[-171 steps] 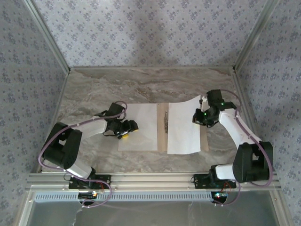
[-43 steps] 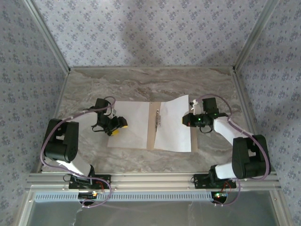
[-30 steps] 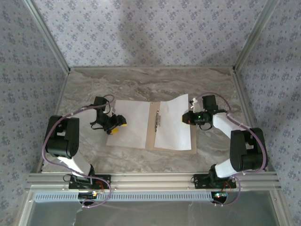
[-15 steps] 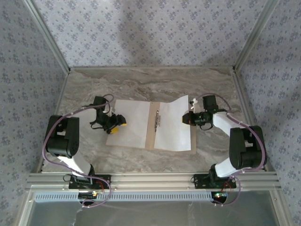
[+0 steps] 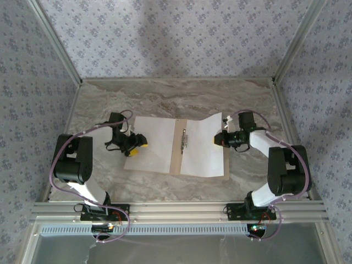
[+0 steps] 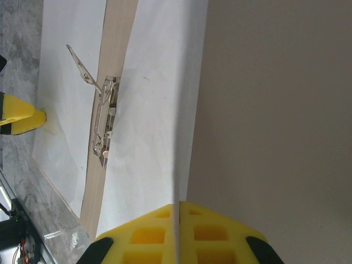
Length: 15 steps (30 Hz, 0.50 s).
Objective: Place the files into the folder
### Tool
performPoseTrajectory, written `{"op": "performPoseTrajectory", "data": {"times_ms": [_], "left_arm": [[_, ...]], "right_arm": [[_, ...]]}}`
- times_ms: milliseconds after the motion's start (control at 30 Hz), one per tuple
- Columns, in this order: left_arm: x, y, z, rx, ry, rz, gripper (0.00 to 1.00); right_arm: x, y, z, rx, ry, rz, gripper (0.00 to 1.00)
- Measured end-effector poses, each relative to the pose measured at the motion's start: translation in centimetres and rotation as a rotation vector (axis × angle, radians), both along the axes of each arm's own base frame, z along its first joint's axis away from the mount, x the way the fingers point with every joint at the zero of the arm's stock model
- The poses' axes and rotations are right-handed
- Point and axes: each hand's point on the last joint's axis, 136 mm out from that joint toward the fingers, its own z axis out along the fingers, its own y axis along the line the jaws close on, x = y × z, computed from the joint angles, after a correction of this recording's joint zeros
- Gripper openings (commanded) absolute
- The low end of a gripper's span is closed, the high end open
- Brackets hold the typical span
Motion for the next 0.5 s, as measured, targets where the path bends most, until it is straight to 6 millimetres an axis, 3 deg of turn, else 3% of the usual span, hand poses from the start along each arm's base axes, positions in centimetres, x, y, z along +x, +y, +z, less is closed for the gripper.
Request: {"op": "performPoseTrajectory", "data": {"times_ms": [267,500], "left_arm": [[0.01,-0.01,-0.04,0.0,0.008,0.0,0.66],[0.0,-0.01,-0.04,0.001,0.01,0.0,0.66]], "right_arm": [[0.1,-0.17,-0.43,-0.006,0.014,-0.013,0.28],[0.39,-0.79,-0.93,-0.045,0.027,-0.032,0.41]]}}
